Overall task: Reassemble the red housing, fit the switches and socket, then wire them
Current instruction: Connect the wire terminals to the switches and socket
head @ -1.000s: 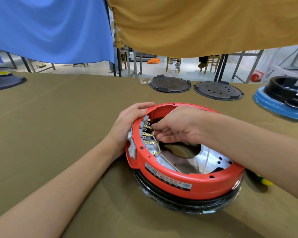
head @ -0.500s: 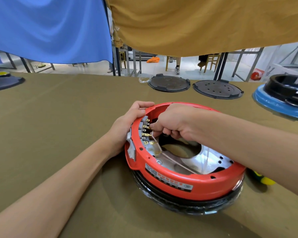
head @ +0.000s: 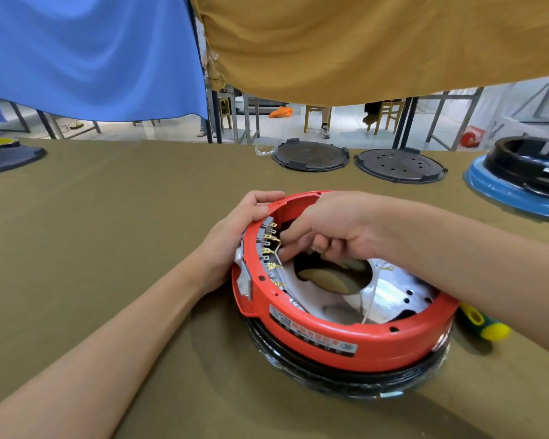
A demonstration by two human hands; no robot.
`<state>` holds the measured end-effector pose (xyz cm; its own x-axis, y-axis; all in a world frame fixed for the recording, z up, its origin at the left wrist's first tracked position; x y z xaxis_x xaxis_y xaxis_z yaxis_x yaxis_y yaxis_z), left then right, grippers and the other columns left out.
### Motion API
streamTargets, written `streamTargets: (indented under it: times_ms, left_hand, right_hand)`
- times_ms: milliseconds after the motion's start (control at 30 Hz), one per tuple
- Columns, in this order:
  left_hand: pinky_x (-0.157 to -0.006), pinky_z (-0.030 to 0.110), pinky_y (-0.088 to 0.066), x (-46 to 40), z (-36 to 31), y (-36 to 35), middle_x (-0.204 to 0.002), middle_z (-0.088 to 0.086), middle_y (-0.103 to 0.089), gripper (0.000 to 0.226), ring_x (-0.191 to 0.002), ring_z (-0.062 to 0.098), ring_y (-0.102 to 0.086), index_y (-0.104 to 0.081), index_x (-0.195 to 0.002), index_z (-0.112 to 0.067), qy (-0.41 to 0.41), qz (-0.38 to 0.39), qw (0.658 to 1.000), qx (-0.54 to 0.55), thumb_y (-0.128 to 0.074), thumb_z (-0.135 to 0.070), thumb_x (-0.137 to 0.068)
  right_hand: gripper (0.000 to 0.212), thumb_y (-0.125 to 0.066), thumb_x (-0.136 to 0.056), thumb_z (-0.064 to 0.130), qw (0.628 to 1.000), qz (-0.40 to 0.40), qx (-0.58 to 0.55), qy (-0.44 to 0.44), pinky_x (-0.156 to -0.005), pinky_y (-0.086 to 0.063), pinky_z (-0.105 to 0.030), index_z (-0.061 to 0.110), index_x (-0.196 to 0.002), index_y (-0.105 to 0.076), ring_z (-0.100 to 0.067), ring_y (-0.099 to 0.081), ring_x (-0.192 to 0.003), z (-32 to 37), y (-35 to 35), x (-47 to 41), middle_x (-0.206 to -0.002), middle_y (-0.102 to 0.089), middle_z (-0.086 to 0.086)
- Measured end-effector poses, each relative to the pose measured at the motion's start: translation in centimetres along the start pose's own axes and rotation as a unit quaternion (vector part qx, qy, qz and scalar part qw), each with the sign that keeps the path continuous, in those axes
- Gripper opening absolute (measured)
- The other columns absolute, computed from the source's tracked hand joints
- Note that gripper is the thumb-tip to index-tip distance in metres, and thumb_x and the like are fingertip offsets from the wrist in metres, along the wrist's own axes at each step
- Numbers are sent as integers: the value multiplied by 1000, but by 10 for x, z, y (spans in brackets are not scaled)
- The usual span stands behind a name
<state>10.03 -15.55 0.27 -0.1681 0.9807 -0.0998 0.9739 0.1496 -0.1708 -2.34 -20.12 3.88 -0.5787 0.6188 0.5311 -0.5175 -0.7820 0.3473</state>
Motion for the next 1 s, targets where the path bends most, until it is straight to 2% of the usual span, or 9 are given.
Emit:
streamTargets:
  times_ms: [100, 233, 367, 567, 867, 1000]
  left_hand:
    - [-86, 35, -51, 0, -1, 0, -105, 0, -71, 31, -91, 16, -67, -63, -115, -23, -12, 0, 1000, -7, -49, -26, -87]
    - [-81, 33, -50, -1, 0, 0, -101, -2, -72, 29, -86, 13, -67, -66, -110, -24, -16, -4, 1000, -2, -49, -26, -87]
    - [-85, 36, -49, -2, 0, 1, -102, -2, -72, 28, -88, 15, -66, -67, -110, -25, -13, -4, 1000, -1, -49, -26, -87]
    - [-91, 45, -47, -2, 1, 1, -105, 5, -70, 29, -88, 21, -66, -67, -109, -24, 2, -5, 1000, 16, -51, -25, -86]
    - [-84, 39, -53, -3, 2, 2, -107, 5, -70, 32, -89, 21, -67, -65, -114, -23, 1, 0, 1000, 8, -50, -25, -86]
    - [-81, 36, -54, -3, 2, 2, -105, 5, -70, 32, -87, 19, -67, -65, -114, -22, 0, 0, 1000, 13, -50, -25, -85]
  right_hand:
    - [10, -58, -96, 16, 999, 40, 21, -1, -29, -19, -9, 9, -90, -62, -2, -27, -32, -3, -4, 6, -74, -75, -4]
    - [18, -61, -95, 17, 998, 54, 39, 17, -29, -19, -10, 13, -78, -60, -2, -28, -32, -3, -13, 6, -68, -72, -2]
    - [20, -60, -95, 14, 997, 63, 28, 18, -29, -18, -10, 12, -75, -58, -2, -28, -33, -4, -14, 4, -62, -68, 0]
    - [18, -59, -95, 8, 998, 51, 4, 25, -28, -20, -11, 11, -78, -55, -2, -30, -31, -6, -11, 4, -61, -64, -2]
    - [20, -62, -89, 4, 997, -20, 30, 66, -31, -20, -13, 8, -71, -54, -5, -31, -28, -5, -5, 7, -64, -58, -8]
    - [23, -61, -89, 2, 997, -29, 28, 71, -31, -20, -13, 7, -68, -54, -6, -30, -28, -5, -5, 8, -58, -56, -7]
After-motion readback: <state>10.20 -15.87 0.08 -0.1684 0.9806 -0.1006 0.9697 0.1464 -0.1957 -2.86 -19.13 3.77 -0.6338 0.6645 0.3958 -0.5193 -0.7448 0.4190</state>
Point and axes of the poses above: each hand's wrist, its own x-axis away from the middle knuckle, its own y-axis out of the back of the hand, z = x × y, the point moved 6 cm from there along -x, towards the middle knuckle
